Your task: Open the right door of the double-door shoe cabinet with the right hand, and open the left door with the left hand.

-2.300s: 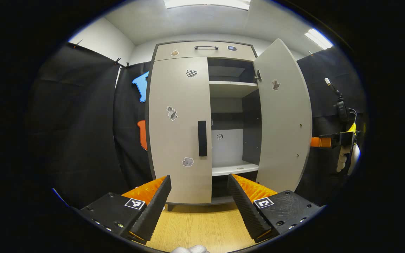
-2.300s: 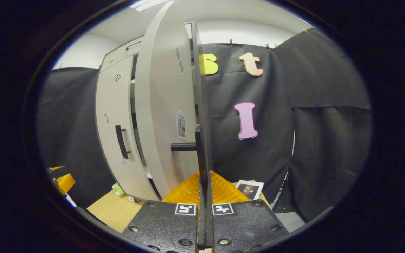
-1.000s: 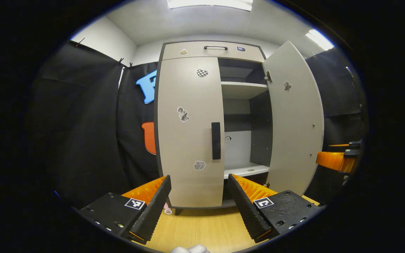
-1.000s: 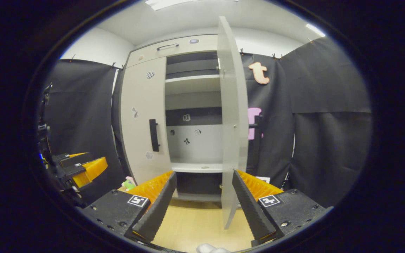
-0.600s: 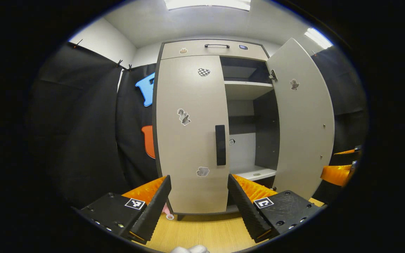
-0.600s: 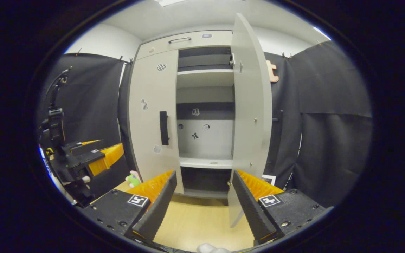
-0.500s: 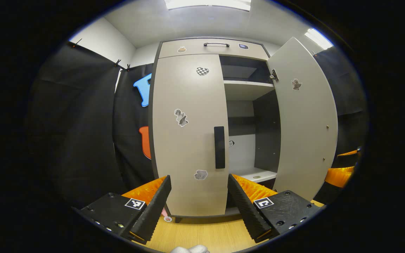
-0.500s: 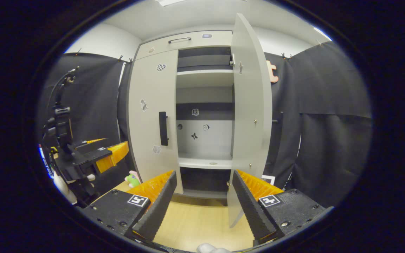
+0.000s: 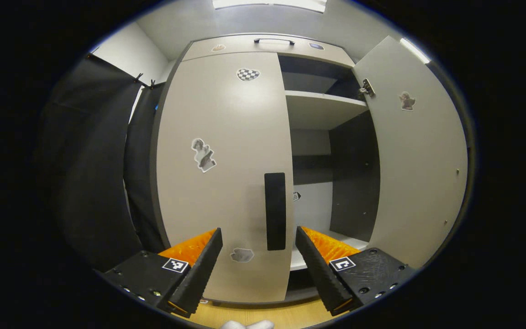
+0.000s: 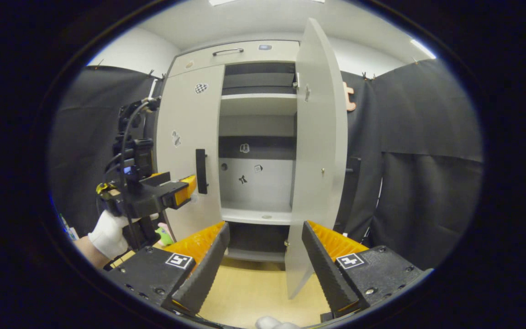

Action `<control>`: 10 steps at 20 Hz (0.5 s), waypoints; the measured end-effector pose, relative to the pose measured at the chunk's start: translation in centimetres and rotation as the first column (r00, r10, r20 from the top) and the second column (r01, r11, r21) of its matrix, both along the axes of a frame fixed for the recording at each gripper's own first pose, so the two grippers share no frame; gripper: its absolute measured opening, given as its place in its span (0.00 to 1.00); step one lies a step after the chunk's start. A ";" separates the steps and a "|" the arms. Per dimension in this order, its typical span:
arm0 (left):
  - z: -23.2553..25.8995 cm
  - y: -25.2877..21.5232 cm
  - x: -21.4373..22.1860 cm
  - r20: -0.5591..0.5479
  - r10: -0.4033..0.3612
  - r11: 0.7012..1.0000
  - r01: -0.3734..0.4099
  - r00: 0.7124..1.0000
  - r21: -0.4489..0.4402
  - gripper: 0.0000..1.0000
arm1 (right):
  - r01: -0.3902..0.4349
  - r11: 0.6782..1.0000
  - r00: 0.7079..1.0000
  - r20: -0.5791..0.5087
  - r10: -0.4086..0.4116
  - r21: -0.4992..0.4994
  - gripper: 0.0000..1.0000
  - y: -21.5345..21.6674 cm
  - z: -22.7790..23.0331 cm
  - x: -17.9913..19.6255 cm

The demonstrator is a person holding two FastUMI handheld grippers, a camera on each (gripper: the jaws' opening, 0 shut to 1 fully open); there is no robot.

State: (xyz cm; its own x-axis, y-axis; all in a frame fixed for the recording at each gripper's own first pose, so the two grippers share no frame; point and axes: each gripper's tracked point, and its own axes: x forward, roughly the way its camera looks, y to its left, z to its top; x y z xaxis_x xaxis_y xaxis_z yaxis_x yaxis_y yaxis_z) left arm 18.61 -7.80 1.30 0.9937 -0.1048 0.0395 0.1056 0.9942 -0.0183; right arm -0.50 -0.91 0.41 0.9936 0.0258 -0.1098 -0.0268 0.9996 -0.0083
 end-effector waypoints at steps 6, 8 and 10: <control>-0.7 -1.8 5.0 -0.010 -0.003 1.000 0.003 1.000 -0.002 0.96 | 0.010 1.000 1.000 -0.026 -0.010 0.002 0.99 -0.5 0.0 0.5; -0.8 -2.3 6.0 -0.020 -0.014 1.000 0.014 1.000 -0.006 0.96 | 0.015 1.000 1.000 -0.024 -0.015 -0.005 0.99 -0.8 0.1 0.5; -0.7 -2.2 6.7 -0.020 -0.003 1.000 0.003 1.000 -0.003 0.96 | 0.020 1.000 0.999 -0.026 -0.020 -0.005 0.99 -1.0 -0.1 0.4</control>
